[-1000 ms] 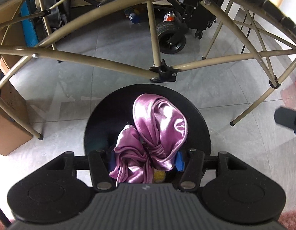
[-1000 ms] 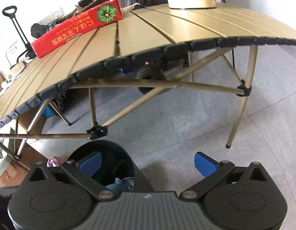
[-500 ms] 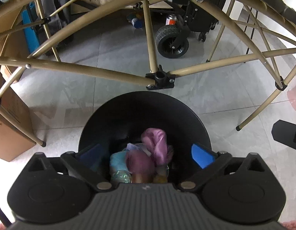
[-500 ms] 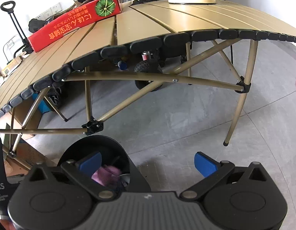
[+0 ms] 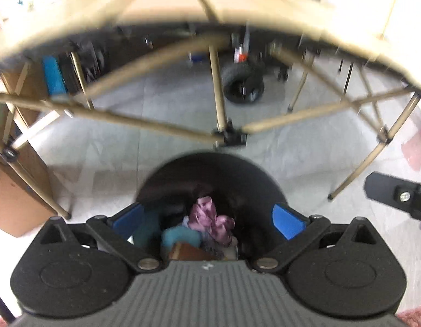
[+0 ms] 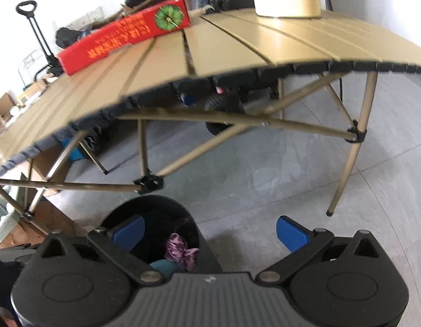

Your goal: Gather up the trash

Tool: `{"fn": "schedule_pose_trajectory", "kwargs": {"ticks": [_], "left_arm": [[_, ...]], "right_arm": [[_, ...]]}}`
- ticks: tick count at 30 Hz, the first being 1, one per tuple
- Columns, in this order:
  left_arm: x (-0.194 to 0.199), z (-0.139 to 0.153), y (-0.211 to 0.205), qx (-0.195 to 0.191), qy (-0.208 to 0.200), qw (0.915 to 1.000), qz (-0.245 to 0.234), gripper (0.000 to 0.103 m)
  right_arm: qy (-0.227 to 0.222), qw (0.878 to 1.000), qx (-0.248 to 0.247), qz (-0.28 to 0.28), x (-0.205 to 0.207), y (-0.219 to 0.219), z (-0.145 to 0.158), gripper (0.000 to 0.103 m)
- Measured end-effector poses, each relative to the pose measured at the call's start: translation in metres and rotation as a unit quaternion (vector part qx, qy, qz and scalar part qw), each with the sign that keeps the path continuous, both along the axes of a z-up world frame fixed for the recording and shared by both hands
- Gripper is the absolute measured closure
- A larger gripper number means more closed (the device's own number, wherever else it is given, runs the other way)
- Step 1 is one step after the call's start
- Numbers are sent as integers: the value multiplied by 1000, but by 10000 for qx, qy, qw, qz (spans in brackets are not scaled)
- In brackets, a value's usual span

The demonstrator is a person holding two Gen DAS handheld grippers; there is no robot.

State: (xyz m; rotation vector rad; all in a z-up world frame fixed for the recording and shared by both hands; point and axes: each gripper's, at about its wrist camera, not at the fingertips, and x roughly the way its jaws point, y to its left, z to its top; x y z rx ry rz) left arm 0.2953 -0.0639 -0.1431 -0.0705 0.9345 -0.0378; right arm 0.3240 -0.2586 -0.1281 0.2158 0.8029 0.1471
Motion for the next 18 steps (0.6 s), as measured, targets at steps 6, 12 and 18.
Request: {"fn": "schedule_pose_trajectory", "kwargs": {"ticks": [6,12,18], "left_arm": [[-61,67,23,18,-988,9951,98,0],[-137,110,48,64,-1432,9896,99,0],[-202,133,63,-74,-1604,9870,-6,0]], "right_arm": [[-714,9970,108,293,-48,7,48,0],[-946,9936,-27,609,-117,15,73,0],[-831,9929,95,844,-181,25,83,0]]}}
